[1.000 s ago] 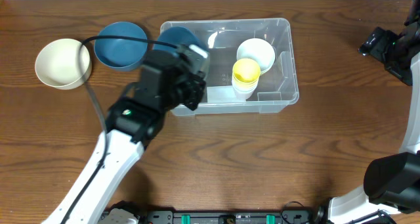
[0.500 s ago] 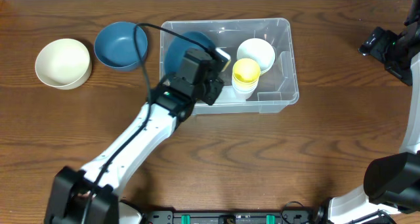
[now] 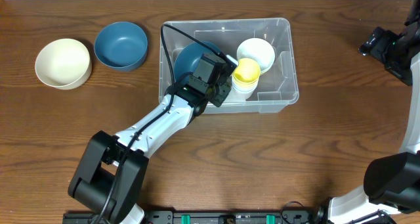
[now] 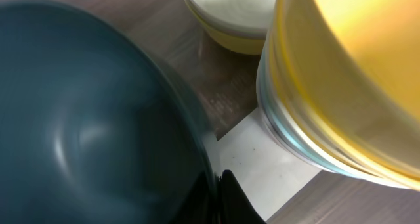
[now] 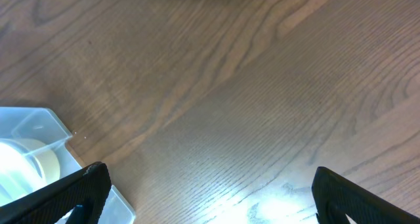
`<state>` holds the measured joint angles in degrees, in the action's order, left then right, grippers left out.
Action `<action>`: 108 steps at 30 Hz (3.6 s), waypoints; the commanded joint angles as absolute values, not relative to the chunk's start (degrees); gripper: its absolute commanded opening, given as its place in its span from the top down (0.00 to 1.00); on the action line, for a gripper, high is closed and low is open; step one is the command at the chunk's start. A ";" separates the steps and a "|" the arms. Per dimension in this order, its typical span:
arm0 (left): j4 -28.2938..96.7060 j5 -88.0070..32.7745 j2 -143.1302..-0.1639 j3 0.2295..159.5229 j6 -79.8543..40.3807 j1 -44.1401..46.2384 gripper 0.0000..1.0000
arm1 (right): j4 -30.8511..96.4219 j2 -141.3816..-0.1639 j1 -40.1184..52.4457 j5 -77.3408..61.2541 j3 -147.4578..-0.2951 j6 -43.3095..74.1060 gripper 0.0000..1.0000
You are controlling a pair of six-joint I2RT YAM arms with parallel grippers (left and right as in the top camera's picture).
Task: Pack container
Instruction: 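Carry the dark-blue bowl into the bin and set it down, then release the bowl and move the left gripper to the back dark-blue bowl, then grasp the dark-blue bowl rim with the left gripper and lift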
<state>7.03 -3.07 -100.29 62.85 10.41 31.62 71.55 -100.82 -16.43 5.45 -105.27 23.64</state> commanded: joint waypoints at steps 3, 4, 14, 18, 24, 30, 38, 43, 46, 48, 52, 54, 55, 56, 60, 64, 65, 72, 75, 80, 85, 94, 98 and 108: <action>6.76 0.86 -101.78 63.68 10.87 30.59 0.75 | 71.57 -100.42 -16.51 6.17 -105.89 24.14 0.01; 6.42 0.91 -101.65 63.68 10.87 30.35 0.72 | 71.57 -100.42 -16.51 6.17 -105.89 24.14 0.01; 4.82 0.93 -97.17 64.29 7.27 27.03 0.64 | 71.57 -100.42 -16.51 6.17 -105.89 24.14 0.01; 4.82 0.91 -91.57 64.99 4.40 24.93 0.64 | 71.57 -100.42 -16.51 6.17 -105.89 24.14 0.01; 5.78 1.32 -80.49 65.17 4.40 21.54 0.64 | 71.57 -100.42 -16.51 6.17 -105.91 24.14 0.01; 9.17 4.60 -76.88 65.17 4.40 12.86 0.64 | 71.57 -100.42 -16.51 6.17 -105.89 24.14 0.01; 9.32 4.56 -83.90 65.12 4.40 0.23 0.49 | 71.57 -100.42 -16.51 6.17 -105.89 24.14 0.01; 6.55 3.36 -90.35 65.12 4.43 -3.49 0.49 | 71.57 -100.42 -16.51 6.17 -105.89 24.14 0.01; 4.45 2.74 -93.80 65.12 4.49 -3.57 0.49 | 71.57 -100.42 -16.51 6.17 -105.89 24.14 0.01; 3.73 1.65 -95.74 65.12 5.50 -3.53 0.49 | 71.57 -100.42 -16.51 6.17 -105.89 24.14 0.01; 4.01 -0.01 -99.57 65.12 9.50 -3.53 0.50 | 71.57 -100.42 -16.51 6.17 -105.89 24.14 0.01; 4.32 0.01 -101.14 65.12 11.68 -3.53 0.53 | 71.57 -100.42 -16.51 6.17 -105.89 24.14 0.01; 4.40 0.01 -101.95 65.12 12.95 -3.53 0.60 | 71.57 -100.42 -16.51 6.17 -105.89 24.14 0.01; 4.43 0.01 -102.50 65.12 13.91 -3.53 0.61 | 71.57 -100.42 -16.51 6.17 -105.89 24.14 0.01; 4.43 0.01 -103.74 65.12 18.90 -3.53 0.58 | 71.57 -100.42 -16.51 6.17 -105.89 24.14 0.01; 4.47 0.01 -103.85 65.12 22.48 -3.53 0.41 | 71.57 -100.42 -16.51 6.17 -105.89 24.14 0.01; 4.43 0.03 -103.85 65.12 22.70 -3.53 0.40 | 71.57 -100.42 -16.51 6.17 -105.89 24.14 0.01; 4.84 -0.01 -105.06 65.12 22.92 -3.53 0.36 | 71.57 -100.42 -16.51 6.17 -105.89 24.14 0.01; 5.06 -0.03 -106.48 65.12 23.99 -3.53 0.36 | 71.57 -100.42 -16.51 6.17 -105.91 24.14 0.01; 4.82 -0.21 -108.29 65.12 24.12 -3.53 0.36 | 71.57 -100.42 -16.51 6.17 -105.89 24.14 0.01; 4.34 -0.89 -109.06 65.12 26.13 -3.53 0.46 | 71.57 -100.42 -16.51 6.17 -105.89 24.14 0.01; 4.14 -0.86 -110.72 65.12 25.08 -3.51 0.93 | 71.57 -100.42 -16.51 6.17 -105.89 24.14 0.01; 4.14 -0.86 -110.69 65.12 21.71 -3.42 0.94 | 71.57 -100.42 -16.51 6.17 -105.89 24.14 0.01; 4.16 -0.82 -106.56 65.12 13.43 -3.40 0.94 | 71.57 -100.42 -16.51 6.17 -105.89 24.14 0.01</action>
